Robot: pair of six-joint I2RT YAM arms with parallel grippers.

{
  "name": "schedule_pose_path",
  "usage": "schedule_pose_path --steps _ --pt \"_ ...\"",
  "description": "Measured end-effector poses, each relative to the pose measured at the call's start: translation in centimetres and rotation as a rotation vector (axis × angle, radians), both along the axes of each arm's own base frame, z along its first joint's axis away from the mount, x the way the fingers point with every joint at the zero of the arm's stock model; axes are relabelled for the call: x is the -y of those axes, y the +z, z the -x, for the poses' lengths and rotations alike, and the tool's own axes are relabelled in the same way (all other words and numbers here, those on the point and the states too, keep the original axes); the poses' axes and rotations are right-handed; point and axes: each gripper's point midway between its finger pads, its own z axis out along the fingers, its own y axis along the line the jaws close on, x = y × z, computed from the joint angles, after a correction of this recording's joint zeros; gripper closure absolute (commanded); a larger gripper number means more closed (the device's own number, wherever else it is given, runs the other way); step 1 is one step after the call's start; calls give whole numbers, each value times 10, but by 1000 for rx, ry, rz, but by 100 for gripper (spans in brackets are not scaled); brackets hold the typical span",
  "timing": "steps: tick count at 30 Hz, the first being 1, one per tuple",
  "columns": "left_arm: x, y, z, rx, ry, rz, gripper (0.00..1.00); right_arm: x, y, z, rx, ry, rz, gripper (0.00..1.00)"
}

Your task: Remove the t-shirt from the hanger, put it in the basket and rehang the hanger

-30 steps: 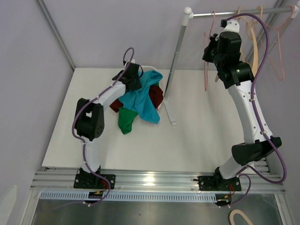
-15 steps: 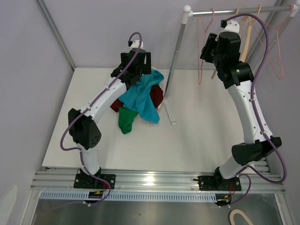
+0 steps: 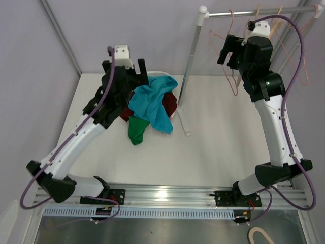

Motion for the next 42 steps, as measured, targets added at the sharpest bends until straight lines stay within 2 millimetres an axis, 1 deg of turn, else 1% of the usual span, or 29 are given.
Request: schedule_pose_path --steps 2,3,6,9,11,12,14,17,21,23,26,29,32,34,37,40,42 --pt "1 6 25 38 -39 31 1 -2 2 14 16 34 -8 4" --pt "0 7 35 50 -58 47 1 -3 2 21 25 53 -13 0" --pt "-8 1 60 63 -88 83 1 -7 0 49 60 113 -31 0" --pt "-18 -15 77 49 -103 109 1 -10 -7 74 81 163 -45 1" --pt "-23 -33 90 25 -123 119 0 -12 -13 82 90 187 -55 1" --pt "-25 -41 96 13 -130 124 1 -12 -23 91 81 199 -59 0" --pt "-31 -59 110 -10 -148 138 0 -15 -44 101 56 226 -76 1" --pt "-37 -82 128 -36 -174 169 1 -23 -81 118 -6 270 -105 1" --pt "-43 -112 146 -77 -198 196 1 -33 -131 146 -82 327 -131 1" --pt "-44 -123 152 -94 -209 209 0 -37 -154 159 -121 344 -140 0" --pt "-44 -145 157 -127 -214 217 0 -42 -182 171 -174 361 -150 1" --pt "-45 -170 159 -178 -203 203 0 -45 -206 180 -221 369 -148 1" --pt "-45 -188 159 -213 -196 189 0 -46 -227 184 -268 365 -143 1" --pt "-45 -197 159 -228 -193 186 1 -46 -237 185 -290 362 -141 0" --pt "-44 -208 159 -245 -190 178 0 -46 -247 186 -304 362 -141 1" --pt "-44 -216 159 -256 -187 177 1 -47 -252 188 -307 367 -142 1" --pt "-44 -219 159 -261 -187 173 0 -48 -251 188 -302 367 -146 4"
